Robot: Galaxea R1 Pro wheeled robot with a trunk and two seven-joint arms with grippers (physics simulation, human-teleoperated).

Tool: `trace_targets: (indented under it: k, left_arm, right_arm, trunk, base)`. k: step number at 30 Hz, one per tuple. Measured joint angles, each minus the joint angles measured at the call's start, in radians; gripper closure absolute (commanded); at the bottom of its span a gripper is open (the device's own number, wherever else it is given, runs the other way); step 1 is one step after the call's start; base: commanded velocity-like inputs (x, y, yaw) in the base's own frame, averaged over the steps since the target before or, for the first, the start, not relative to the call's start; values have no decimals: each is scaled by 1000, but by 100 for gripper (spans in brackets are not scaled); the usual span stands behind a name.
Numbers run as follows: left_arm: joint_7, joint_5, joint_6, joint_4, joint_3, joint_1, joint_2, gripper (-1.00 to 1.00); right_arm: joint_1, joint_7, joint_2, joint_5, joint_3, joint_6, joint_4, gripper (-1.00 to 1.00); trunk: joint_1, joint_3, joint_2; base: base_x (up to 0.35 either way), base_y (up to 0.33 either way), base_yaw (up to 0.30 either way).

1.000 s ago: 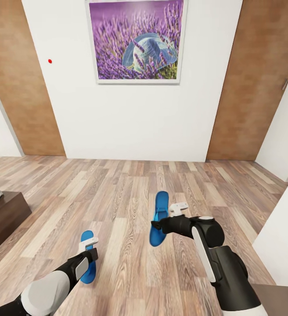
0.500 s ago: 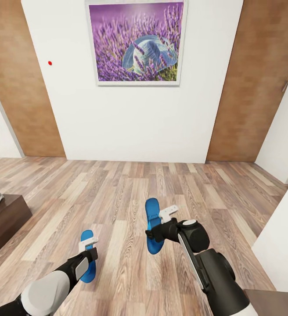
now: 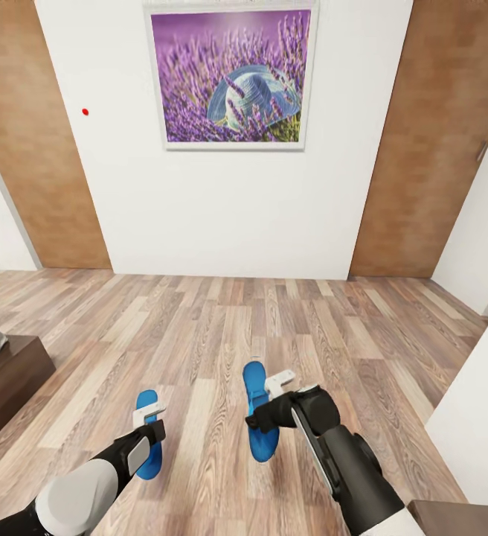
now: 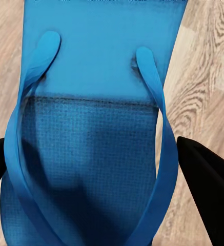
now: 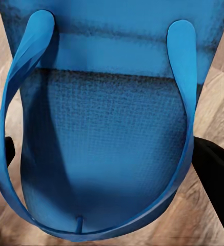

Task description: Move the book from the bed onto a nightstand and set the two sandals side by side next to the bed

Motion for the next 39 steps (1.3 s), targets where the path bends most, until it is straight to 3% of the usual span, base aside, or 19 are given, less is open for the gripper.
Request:
trace_targets:
  k: [5, 12, 34, 39]
  left_arm:
    - [0, 0, 0, 0, 0, 0, 0, 100]
    - [1, 1, 1, 0, 0, 0, 1, 100]
    - [-2, 0, 17, 3, 1, -1, 1, 100]
    - [-5, -1, 49, 3, 2, -1, 1, 100]
  right_arm:
    - [-13, 0, 13, 0, -2, 0, 96, 100]
    - [-25, -2, 18, 1, -8, 0, 141, 100]
    - [-31, -2, 16, -1, -14, 0, 150, 100]
    - [-31, -2, 16, -1, -14, 0, 150, 100]
  trunk:
    - [-19, 16, 35]
    - [-46, 38, 84]
    - [-130, 107, 238]
    - [-150, 122, 273]
  base:
    - [0, 0, 0]
    - [0, 0, 0]
    - [0, 0, 0]
    - [0, 0, 0]
